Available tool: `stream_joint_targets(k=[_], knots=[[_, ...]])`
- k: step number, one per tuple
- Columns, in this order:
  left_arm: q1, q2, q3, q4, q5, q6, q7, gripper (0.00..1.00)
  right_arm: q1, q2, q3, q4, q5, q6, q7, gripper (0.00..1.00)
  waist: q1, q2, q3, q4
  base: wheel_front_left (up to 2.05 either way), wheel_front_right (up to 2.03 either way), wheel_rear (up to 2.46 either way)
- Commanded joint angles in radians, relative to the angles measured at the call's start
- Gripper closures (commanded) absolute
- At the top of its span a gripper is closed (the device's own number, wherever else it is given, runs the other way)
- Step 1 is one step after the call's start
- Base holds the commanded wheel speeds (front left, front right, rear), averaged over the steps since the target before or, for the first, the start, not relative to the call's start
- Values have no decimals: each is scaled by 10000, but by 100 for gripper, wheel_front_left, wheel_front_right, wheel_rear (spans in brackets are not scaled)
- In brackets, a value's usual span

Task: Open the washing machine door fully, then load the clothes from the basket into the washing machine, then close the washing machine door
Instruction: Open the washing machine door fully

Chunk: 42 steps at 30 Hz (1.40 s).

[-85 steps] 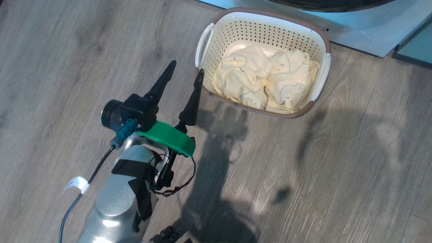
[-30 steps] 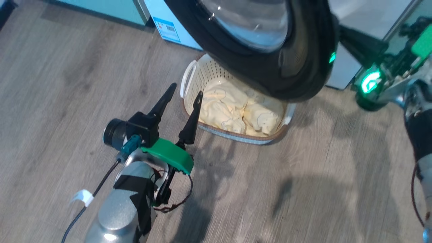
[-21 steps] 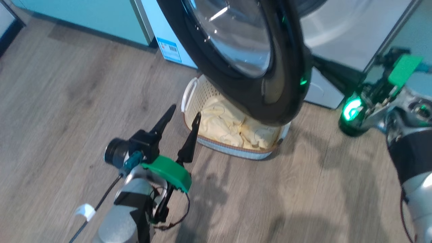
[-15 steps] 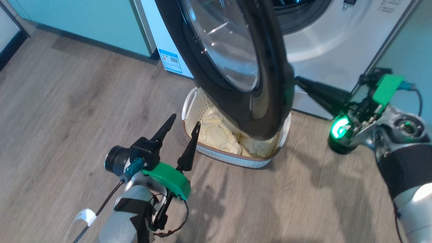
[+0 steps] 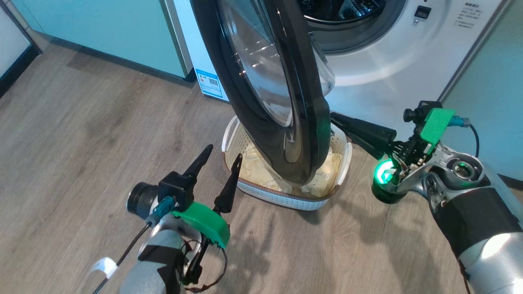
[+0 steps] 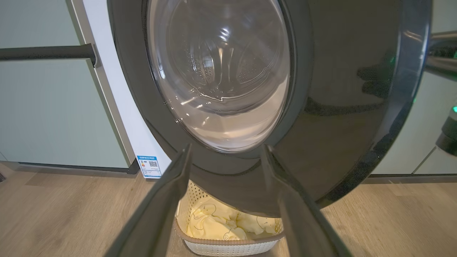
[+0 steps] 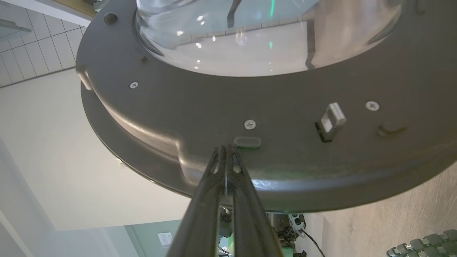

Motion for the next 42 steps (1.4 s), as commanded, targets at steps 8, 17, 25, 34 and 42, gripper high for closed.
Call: stream_joint_targets(k=[8,17,25,34,42], knots=[[-218,198,581,-371,124,-33,-53,0,-298,145,73,-376,199,-27,-443,100,0,0,83,-156,0,0,0],[-345,223,970,-468,210,-46,-53,0,-318,-27,-889,-1100,-6,-27,-1925,100,0,0,246,-464,0,0,0],[-277,265,1339,-569,238,-12,-53,0,102,-370,-2099,-2206,-722,-27,-3488,100,0,0,242,-896,0,0,0],[-65,333,1687,-649,314,9,-53,0,1098,-729,-3055,-3738,-3193,-27,-6373,0,0,0,198,-1458,0,0,0],[4,396,1885,-655,379,-9,-53,0,2060,-1279,-2774,-4362,-6065,-27,-9286,0,0,0,97,-1748,0,0,0]])
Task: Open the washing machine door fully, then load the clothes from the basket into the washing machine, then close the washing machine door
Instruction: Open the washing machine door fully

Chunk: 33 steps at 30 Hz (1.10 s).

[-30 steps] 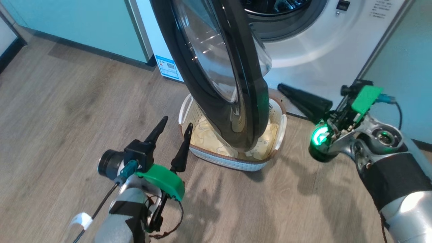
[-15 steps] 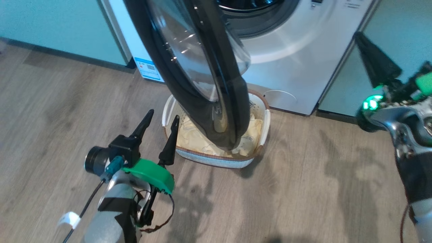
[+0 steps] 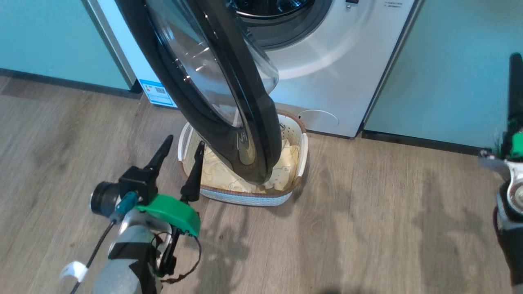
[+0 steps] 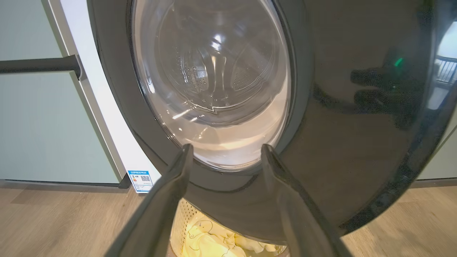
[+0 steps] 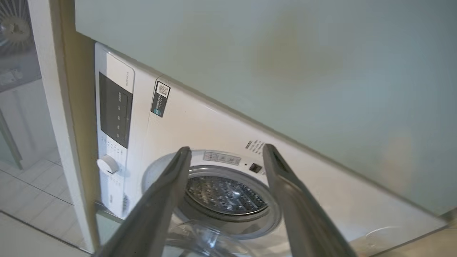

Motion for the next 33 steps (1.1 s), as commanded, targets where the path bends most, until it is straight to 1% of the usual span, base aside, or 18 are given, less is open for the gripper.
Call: stream_joint_targets(k=[1,4,6,7,11,15,19,23,25,33], knots=[[-179,255,368,-337,101,-21,-53,0,-58,-215,237,-391,-468,-27,-365,0,0,-1,-47,-47,0,0,0],[-112,265,419,-324,124,-26,-53,0,311,-452,292,-325,-1629,-27,-948,0,0,-1,-146,-126,0,0,0],[-55,268,444,-324,142,-28,-53,0,605,-512,121,-305,-2491,-27,-1073,0,0,-1,-218,-173,0,0,0],[-17,271,459,-323,152,-27,-53,0,772,-532,-55,-340,-3098,-27,-1091,0,0,-1,-263,-200,0,0,0],[122,273,492,-332,187,-28,-53,0,1710,90,-1170,-991,-5316,-27,-1103,0,0,-1,-393,-271,0,0,0],[250,289,521,-314,208,-34,-53,0,2844,650,-1571,-1557,-7018,-27,-1105,0,0,-1,-514,-335,0,0,0],[379,321,583,-309,212,-34,-53,0,3770,925,-1692,-2054,-8472,-27,-1106,0,0,-1,-602,-442,0,0,0],[475,349,649,-303,211,-24,-53,0,4291,1084,-1667,-2148,-9288,-27,-1106,0,0,-1,-623,-591,0,0,0],[484,355,644,-274,222,-30,-53,0,4322,1118,-1692,-2150,-9497,-27,-1106,0,0,-1,-632,-634,0,0,0],[484,343,601,-168,225,-49,-53,0,4337,1102,-1728,-2014,-9898,-27,-1107,0,0,-1,-714,-628,0,0,0]])
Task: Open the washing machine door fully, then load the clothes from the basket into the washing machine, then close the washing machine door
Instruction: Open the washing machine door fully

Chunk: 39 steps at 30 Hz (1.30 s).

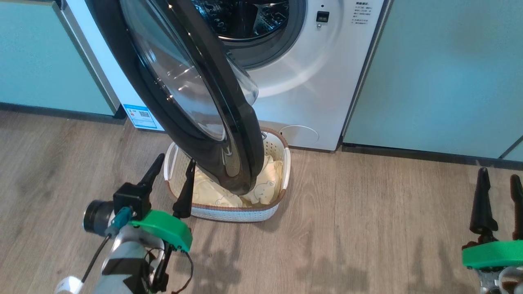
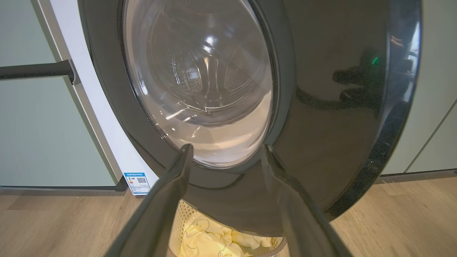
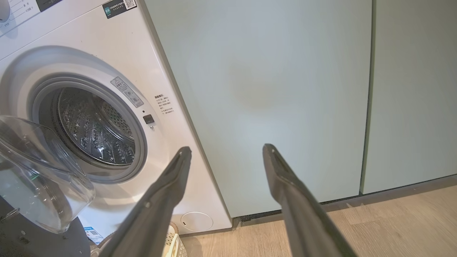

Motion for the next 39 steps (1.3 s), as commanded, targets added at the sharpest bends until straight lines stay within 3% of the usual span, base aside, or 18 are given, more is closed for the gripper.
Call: stream_joint_targets(k=[1,22,23,25,39], knots=[[-145,237,280,-243,66,-43,-53,0,-246,-121,139,-285,-140,-27,-64,0,1,-1,-9,17,0,0,0],[-227,212,332,-151,84,-13,-53,0,-211,-150,355,187,-745,-27,-64,0,1,-1,7,-39,0,0,0],[-238,211,337,-141,82,-10,-53,22,-222,-148,358,192,-762,-27,-64,0,1,-1,20,-45,0,0,0],[-265,208,345,-106,65,-11,-53,100,-229,-152,363,225,-833,-27,-64,0,1,-1,34,-54,0,0,0],[-563,275,488,-322,104,102,-53,100,-262,-129,370,365,-941,-27,-64,0,1,-1,105,-86,0,0,0]])
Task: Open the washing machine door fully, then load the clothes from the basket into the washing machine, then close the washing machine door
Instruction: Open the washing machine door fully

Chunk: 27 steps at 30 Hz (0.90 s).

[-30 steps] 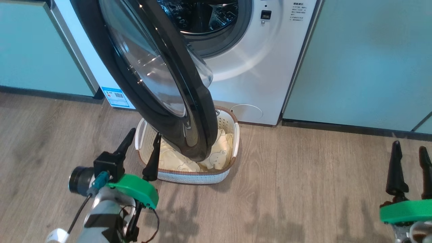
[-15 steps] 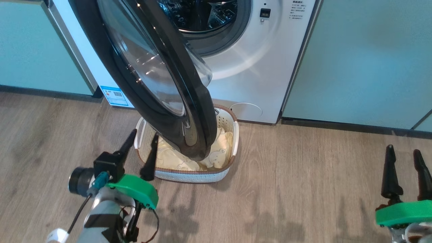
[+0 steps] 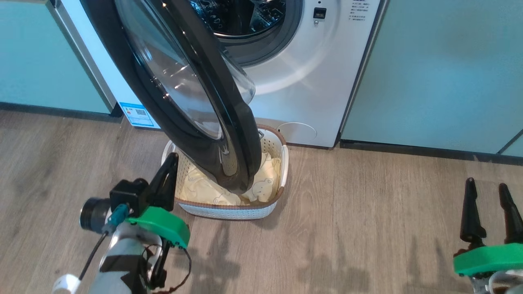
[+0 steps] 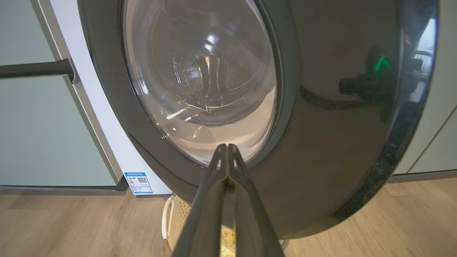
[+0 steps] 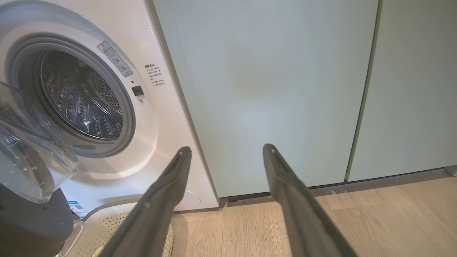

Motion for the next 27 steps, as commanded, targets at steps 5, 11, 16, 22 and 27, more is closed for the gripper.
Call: stream_joint_targets(k=[5,11,16,22,27], knots=[[-786,324,515,-738,148,238,-53,100,-270,-128,264,-246,-123,-29,-64,0,0,0,3,34,0,0,0],[-1280,362,670,-1780,234,526,-53,100,-194,-116,264,-194,-171,-29,-64,0,0,0,-65,119,0,0,0],[-1849,353,502,-3074,405,638,-53,100,-109,-108,343,-127,-193,-29,-64,0,0,0,-118,193,0,0,0],[-2763,233,-268,-4263,571,544,-53,100,-12,-130,473,-68,-266,-29,-64,0,0,0,-199,236,0,0,0],[-3338,48,-1514,-4446,359,345,59,100,31,-156,642,-8,-321,-29,-65,0,0,0,-254,203,0,0,0]])
